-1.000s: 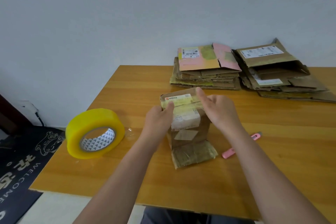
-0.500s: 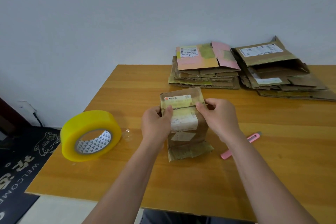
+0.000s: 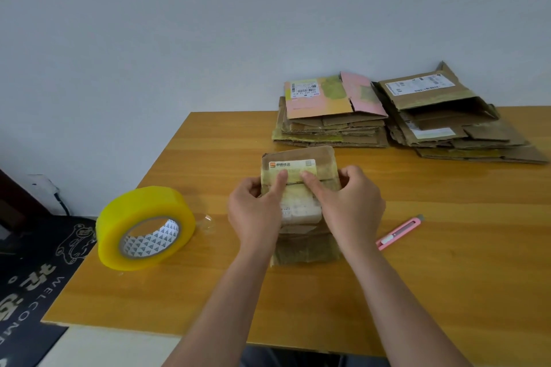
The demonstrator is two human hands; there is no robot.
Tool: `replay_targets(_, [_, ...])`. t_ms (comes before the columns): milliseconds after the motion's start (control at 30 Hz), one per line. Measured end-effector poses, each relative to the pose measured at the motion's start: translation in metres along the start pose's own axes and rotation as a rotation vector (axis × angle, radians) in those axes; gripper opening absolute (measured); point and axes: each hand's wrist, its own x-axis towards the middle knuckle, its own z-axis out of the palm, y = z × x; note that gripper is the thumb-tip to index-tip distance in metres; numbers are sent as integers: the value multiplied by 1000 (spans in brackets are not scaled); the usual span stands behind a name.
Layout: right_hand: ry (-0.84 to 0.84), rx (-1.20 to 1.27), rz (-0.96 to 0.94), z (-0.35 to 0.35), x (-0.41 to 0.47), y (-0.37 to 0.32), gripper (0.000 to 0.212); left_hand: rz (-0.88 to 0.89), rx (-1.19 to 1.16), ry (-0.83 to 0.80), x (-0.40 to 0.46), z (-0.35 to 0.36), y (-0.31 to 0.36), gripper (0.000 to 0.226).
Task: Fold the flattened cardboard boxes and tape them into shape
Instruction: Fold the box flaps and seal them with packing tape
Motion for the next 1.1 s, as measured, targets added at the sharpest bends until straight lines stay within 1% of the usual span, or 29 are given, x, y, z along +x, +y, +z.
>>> replay_targets(67, [17, 45, 1, -1, 2, 1, 42, 18, -18, -2, 1, 0, -1, 31])
replay_targets(133, [33, 100, -25, -2, 3, 4, 37, 30, -24, -14, 1, -1, -3, 36])
replay_targets(333, [74, 221, -186, -6, -1, 14, 50, 32, -90, -83, -6, -7, -4, 31])
replay_targets(400, [65, 240, -231, -10, -2, 15, 50, 86, -85, -117, -6, -11, -2, 34])
replay_targets(467, [34, 283, -247, -12, -3, 17, 45, 162, -76, -148, -3, -16, -1, 33])
replay_targets(533, [-6, 341, -228, -14, -5, 15, 30, 205, -127, -203, 4, -23, 4, 27])
replay_targets(600, [-73, 461, -158, -14, -6, 11, 13, 222, -238, -271, 10, -29, 11, 25])
replay_targets(633, [-115, 526, -126, -13, -6, 9, 11, 245, -290, -289, 14, -32, 15, 26])
replay_targets(667, [-149, 569, -102, -12, -5, 9, 15, 278, -319, -293, 18, -35, 17, 30])
replay_targets(733, [-213, 578, -65, -9, 1, 15, 24, 325, -291, -287, 24, -41, 16, 36])
replay_targets(800, [-334, 466, -55, -10, 6, 21, 28, 282, -177, -289, 27, -45, 10, 35])
replay_targets(833, [-405, 404, -42, -9, 6, 25, 30, 224, -137, -301, 27, -46, 5, 32])
replay_targets(867, [-463, 376, -12, -8, 6, 30, 29, 138, -144, -310, 25, -47, 0, 27])
replay_targets(933, [-517, 448, 85, -6, 5, 34, 20, -45, -235, -297, 23, -47, -7, 17])
replay_targets(967, [-521, 522, 145, -7, 5, 34, 17, -84, -232, -268, 22, -46, -9, 20])
replay_targets(1000, [-517, 562, 174, -7, 7, 35, 25, -84, -178, -243, 23, -45, -12, 28])
replay_targets(1033, [-523, 564, 163, -8, 8, 34, 40, -66, -115, -220, 23, -44, -14, 35])
replay_targets(1067, [-533, 535, 127, -10, 9, 32, 48, -36, -68, -200, 22, -43, -14, 36])
replay_targets(1100, [-527, 501, 79, -12, 9, 27, 45, -9, -42, -182, 20, -43, -12, 33])
